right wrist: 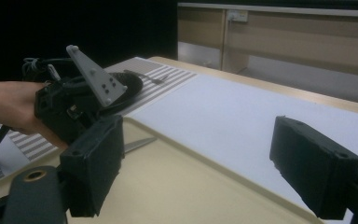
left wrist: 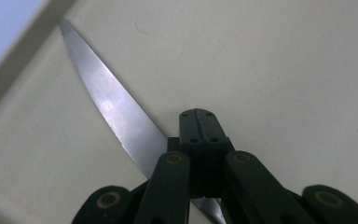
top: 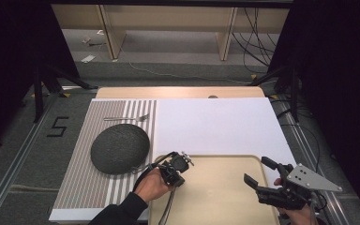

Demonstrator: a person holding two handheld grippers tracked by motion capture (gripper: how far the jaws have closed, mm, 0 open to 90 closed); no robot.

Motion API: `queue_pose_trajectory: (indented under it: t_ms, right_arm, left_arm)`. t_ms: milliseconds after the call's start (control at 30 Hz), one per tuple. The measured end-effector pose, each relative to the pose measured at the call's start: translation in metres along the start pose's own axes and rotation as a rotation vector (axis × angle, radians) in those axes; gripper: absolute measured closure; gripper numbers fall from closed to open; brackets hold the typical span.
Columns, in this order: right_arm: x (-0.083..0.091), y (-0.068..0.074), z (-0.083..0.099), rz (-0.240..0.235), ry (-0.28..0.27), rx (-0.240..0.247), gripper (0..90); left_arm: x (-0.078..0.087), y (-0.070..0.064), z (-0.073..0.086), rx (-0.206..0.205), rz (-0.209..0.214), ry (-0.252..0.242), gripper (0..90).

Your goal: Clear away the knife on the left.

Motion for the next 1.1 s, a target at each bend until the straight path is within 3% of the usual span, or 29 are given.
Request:
queue_pose_trajectory:
  t_ms: [300, 833, 1100]
  right_arm:
    - [0.0, 0.0, 0.0, 0.0, 0.0, 0.0, 18.7]
    - [0.0, 0.0, 0.0, -0.001, 0.0, 0.002, 18.8]
    - [0.0, 0.0, 0.0, -0.002, 0.003, 0.001, 18.8]
  left_arm:
    - [0.004, 0.006, 0.005, 0.008, -0.006, 0.012, 89.8]
    - [0.016, 0.026, 0.022, 0.058, -0.019, 0.019, 89.7]
    - [0.02, 0.018, 0.031, 0.037, 0.0, 0.043, 89.7]
Point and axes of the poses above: each handheld gripper's, and its own axes: x roughly backward along the jaws, z roughly out of its underside, y roughly to its left, the point moved 6 cm from there along -x, roughly forward along the jaws, and after that the axes turned 11 degrees about -y, right-handed, at the moved point
